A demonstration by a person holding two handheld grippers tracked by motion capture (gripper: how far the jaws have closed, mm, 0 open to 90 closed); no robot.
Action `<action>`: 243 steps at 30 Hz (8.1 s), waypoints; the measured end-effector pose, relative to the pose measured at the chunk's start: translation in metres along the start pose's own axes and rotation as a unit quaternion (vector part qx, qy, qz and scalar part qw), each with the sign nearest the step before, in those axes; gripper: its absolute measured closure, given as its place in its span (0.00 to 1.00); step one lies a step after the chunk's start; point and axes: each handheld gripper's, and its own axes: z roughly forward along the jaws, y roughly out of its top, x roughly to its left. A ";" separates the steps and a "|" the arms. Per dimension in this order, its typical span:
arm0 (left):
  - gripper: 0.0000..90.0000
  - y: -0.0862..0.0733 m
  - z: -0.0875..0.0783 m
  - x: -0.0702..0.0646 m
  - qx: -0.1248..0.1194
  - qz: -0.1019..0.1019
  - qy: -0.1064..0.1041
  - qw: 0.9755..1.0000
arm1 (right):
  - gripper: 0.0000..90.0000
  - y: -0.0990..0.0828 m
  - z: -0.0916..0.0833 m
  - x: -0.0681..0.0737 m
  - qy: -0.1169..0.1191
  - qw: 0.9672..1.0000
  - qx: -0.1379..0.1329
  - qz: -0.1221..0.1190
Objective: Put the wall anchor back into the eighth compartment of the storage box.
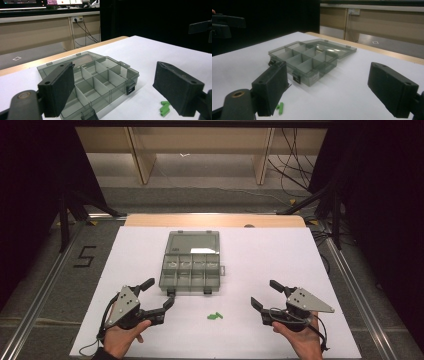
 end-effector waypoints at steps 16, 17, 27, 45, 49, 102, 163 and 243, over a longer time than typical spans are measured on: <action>0.18 0.000 0.000 0.000 0.000 0.000 0.000 1.000 | 0.19 0.000 0.001 0.001 0.005 1.000 0.006 -0.008; 0.18 0.000 0.000 0.000 0.000 0.000 0.000 1.000 | 0.19 0.001 0.001 0.001 0.006 1.000 0.009 -0.009; 0.18 0.000 0.000 0.000 0.000 0.000 0.000 1.000 | 0.19 0.002 0.003 0.002 0.013 1.000 0.013 -0.018; 0.18 -0.001 0.001 0.000 0.001 -0.003 0.003 1.000 | 0.25 0.023 0.027 0.006 0.037 0.990 0.106 -0.085; 0.18 -0.001 0.001 0.001 0.001 -0.003 0.004 1.000 | 0.29 0.027 0.036 0.009 0.059 0.984 0.141 -0.095; 0.18 0.000 0.001 0.001 -0.004 -0.003 0.000 1.000 | 0.63 0.014 0.140 0.054 0.142 0.878 0.434 -0.143; 0.18 0.000 0.000 0.002 -0.003 -0.005 0.002 1.000 | 0.94 0.021 0.148 0.050 0.155 0.871 0.443 -0.143; 0.18 0.000 0.000 0.002 -0.005 -0.012 0.005 1.000 | 0.94 0.052 0.197 0.017 0.109 0.916 0.363 -0.128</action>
